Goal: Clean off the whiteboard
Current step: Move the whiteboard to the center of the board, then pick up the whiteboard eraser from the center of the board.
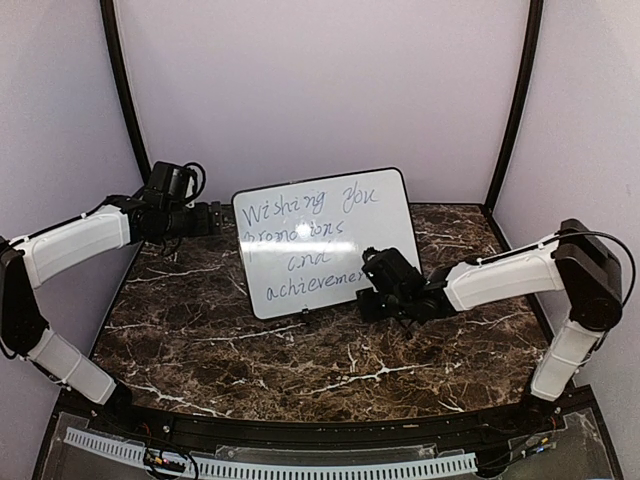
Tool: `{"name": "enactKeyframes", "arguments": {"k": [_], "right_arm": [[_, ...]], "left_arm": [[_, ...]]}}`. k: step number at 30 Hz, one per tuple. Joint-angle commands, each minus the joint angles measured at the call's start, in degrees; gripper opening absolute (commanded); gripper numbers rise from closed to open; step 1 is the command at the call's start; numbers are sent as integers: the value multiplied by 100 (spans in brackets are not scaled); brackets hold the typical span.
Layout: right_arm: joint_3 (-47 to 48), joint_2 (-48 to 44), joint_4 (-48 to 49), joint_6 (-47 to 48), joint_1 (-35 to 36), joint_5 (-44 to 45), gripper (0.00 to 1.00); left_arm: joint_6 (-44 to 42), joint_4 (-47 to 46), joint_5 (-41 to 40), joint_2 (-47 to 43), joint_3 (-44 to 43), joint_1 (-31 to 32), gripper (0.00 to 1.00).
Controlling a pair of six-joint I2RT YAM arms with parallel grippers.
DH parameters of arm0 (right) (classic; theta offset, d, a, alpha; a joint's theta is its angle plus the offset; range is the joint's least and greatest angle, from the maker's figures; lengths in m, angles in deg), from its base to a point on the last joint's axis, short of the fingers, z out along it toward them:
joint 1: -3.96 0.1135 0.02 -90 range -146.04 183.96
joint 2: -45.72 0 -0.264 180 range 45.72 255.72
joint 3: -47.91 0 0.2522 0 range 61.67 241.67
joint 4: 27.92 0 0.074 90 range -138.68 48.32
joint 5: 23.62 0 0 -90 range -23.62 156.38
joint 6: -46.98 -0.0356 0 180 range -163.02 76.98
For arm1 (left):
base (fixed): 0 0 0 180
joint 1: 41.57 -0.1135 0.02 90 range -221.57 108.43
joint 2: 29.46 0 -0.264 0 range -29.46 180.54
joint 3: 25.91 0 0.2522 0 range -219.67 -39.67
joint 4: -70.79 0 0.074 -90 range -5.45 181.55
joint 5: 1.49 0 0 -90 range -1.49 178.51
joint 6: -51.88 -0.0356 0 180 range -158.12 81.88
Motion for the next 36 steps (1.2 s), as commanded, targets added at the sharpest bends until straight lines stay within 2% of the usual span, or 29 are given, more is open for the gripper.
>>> {"name": "enactKeyframes", "arguments": {"k": [1, 8, 14, 19, 25, 36], "right_arm": [[-70, -823, -519, -13, -88, 102, 65], [-354, -1683, -1375, -64, -933, -65, 74], [-764, -1953, -1516, 66, -2098, -580, 76], [-691, -1710, -1614, 352, -2623, -663, 75], [-710, -1266, -1255, 609, -3114, -982, 72], [-236, -522, -856, 710, -3229, -1094, 70]], "left_arm": [[-82, -254, -90, -398, 95, -42, 99], [-28, -1108, 194, -905, 884, -187, 99], [161, -1429, 624, -1166, 1144, -503, 99], [218, -1452, 755, -1143, 1181, -573, 99], [259, -1481, 842, -1123, 1191, -623, 99], [336, -1515, 952, -1022, 1215, -691, 99]]}}
